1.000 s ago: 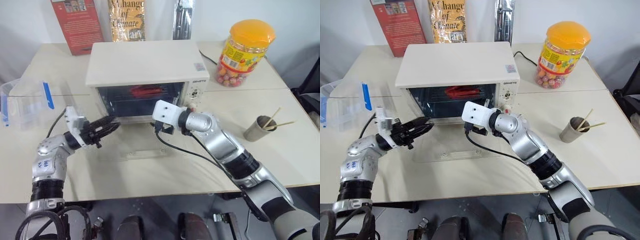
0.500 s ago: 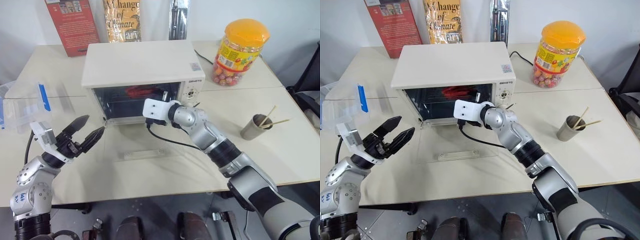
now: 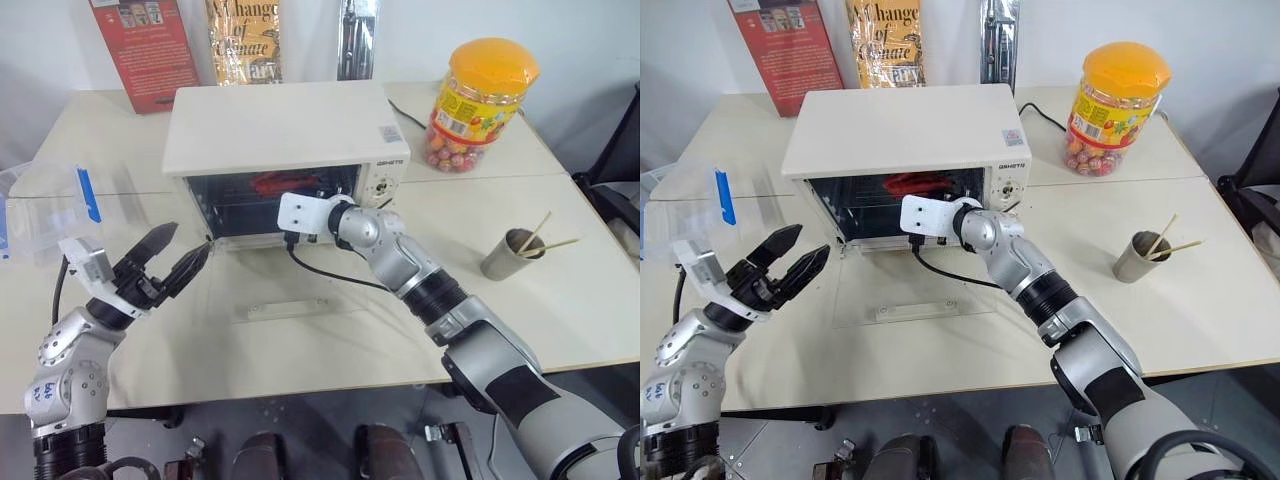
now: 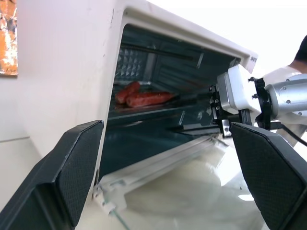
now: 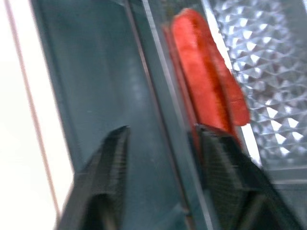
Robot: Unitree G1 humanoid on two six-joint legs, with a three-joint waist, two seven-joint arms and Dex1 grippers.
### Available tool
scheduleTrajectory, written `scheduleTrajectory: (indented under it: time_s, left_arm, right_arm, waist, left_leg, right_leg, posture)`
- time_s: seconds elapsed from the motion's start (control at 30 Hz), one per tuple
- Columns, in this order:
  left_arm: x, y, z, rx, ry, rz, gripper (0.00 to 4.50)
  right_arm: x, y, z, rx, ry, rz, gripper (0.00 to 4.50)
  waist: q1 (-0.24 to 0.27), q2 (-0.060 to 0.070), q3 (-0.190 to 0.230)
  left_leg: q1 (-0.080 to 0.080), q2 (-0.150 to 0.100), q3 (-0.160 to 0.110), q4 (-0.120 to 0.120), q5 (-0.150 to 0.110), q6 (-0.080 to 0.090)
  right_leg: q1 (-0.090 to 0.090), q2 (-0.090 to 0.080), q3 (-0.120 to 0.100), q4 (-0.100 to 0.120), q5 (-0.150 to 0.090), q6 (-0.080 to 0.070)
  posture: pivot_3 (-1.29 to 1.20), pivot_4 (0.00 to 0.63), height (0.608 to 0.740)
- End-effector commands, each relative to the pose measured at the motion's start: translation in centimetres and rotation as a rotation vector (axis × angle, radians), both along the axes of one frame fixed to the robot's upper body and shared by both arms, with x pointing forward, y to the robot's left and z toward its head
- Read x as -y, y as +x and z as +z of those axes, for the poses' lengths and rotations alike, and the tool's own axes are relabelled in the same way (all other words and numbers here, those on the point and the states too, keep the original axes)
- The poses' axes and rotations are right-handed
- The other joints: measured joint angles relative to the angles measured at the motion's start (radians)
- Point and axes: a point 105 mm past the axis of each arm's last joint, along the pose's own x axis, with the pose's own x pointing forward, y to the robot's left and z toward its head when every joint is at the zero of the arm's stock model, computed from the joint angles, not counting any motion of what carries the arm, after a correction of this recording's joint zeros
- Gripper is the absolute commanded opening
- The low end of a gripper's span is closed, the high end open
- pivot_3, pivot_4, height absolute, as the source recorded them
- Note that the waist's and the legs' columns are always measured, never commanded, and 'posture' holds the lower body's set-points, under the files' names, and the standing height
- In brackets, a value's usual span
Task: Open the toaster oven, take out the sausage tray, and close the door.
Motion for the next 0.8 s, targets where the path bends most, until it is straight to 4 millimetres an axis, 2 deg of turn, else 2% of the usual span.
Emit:
scheduleTrajectory:
  time_s: [0.03,0.1,0.13,0.37,0.8]
  left_arm:
    - [0.3,0.0,0.6,0.024,-0.002,-0.026,4.5]
    - [0.4,0.2,0.8,0.026,-0.006,-0.035,4.5]
    - [0.4,0.3,0.9,0.03,-0.011,-0.038,4.5]
    - [0.6,1.0,1.8,0.048,-0.034,-0.053,4.5]
    - [1.2,3.0,2.6,0.064,-0.049,-0.077,4.5]
  right_arm:
    - [-0.2,-0.2,0.5,0.029,-0.001,0.007,0.66]
    - [-0.2,-0.3,0.9,0.053,-0.001,0.009,0.05]
    - [-0.1,-0.4,1.1,0.071,-0.005,0.013,0.02]
    - [-0.4,-1.6,2.6,0.174,-0.02,0.036,0.02]
    - [-1.3,-4.4,2.3,0.226,-0.059,0.114,0.02]
  waist:
    - [-0.001,0.0,0.0]
    - [-0.001,-0.001,0.0]
    - [0.0,-0.001,0.0]
    - [0.002,-0.001,0.0]
    - [0.0,-0.001,0.0]
  left_leg:
    - [0.0,0.0,0.0,0.0,0.0,0.0]
    - [0.0,0.0,0.0,-0.001,0.0,0.0]
    - [0.0,0.0,0.0,-0.001,0.0,0.0]
    - [-0.001,0.0,-0.001,-0.001,0.0,0.0]
    - [-0.001,0.0,0.0,-0.001,0.0,0.0]
  right_leg:
    - [0.0,0.0,0.0,0.0,0.0,0.0]
    - [0.0,0.0,0.0,0.0,0.0,0.0]
    - [0.0,0.0,0.0,0.0,0.0,0.0]
    - [0.0,0.0,-0.001,-0.001,0.0,0.0]
    - [0.0,0.0,-0.001,-0.002,0.0,0.0]
  posture:
    - [0.0,0.15,0.74]
    - [0.0,0.15,0.74]
    - [0.0,0.15,0.74]
    - [0.0,0.15,0.74]
    - [0.0,0.15,0.74]
